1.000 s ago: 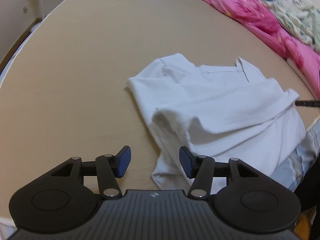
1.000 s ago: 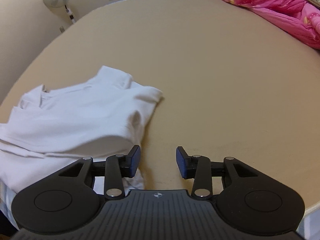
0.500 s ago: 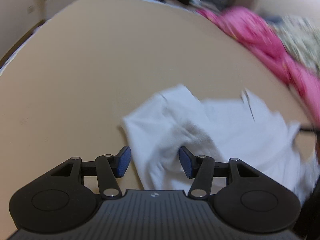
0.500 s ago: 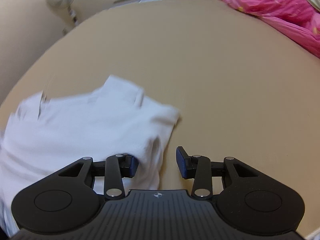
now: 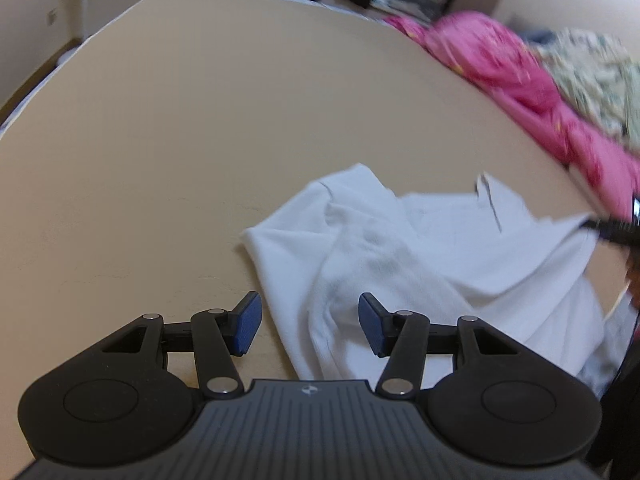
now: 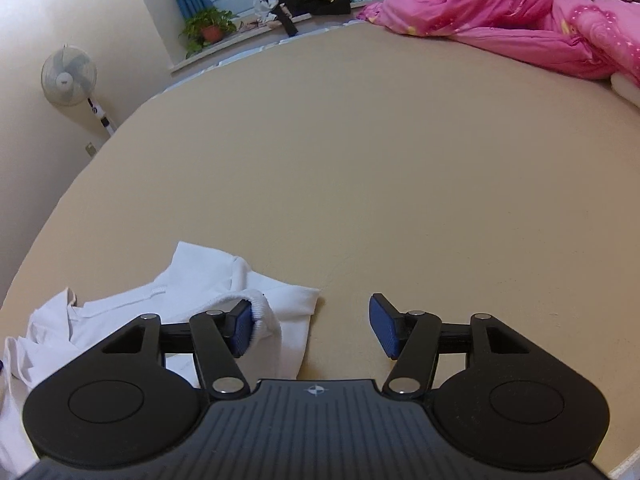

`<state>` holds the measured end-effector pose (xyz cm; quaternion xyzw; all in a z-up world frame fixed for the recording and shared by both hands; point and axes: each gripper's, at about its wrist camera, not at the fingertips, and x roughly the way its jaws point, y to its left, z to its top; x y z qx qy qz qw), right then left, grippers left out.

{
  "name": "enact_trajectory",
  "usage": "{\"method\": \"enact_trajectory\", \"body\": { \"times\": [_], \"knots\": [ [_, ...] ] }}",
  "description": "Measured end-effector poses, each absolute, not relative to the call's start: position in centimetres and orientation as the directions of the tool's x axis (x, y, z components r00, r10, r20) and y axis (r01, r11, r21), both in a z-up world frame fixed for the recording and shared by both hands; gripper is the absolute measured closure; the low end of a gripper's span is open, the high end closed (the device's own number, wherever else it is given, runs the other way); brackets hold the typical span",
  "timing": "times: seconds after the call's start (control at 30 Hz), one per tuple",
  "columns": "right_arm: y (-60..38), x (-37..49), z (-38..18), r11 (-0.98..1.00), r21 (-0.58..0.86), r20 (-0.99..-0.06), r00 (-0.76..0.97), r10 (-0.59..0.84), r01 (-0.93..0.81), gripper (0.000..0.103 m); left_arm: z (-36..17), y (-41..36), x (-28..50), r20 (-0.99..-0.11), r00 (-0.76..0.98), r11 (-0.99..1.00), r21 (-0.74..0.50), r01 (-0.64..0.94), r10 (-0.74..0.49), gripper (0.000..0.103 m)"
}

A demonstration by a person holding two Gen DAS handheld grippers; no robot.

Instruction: Fold small clothes

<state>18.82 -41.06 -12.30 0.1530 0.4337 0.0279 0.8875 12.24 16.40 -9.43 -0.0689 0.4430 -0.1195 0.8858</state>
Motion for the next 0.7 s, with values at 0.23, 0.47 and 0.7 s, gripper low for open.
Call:
{"method": "enact_trajectory", "body": {
  "times": [0.23,0.47,0.7],
  "knots": [
    [-43.3,18.4,-12.7,0.882,0.45,-0.75,0.595,0.289,0.14,0.042,-10.3,13.2,13.5,-0.756,0.604,0.963,-0.133,0.235,-0.252,0.071],
    [-44.5,18.2,-13.0,0.855,0.477,-0.743,0.613,0.268,0.203,0.042,-8.8,15.1,13.4,-0.672,0.711,0.978,-0.162,0.128,-0.205,0.103],
    [-43.2,18.5,-13.0,0.885,0.441,-0.757,0.591,0.28,0.146,0.042,-10.3,17.8,14.2,-0.732,0.657,0.96,-0.275,-0.044,-0.18,0.093]
  ]
}}
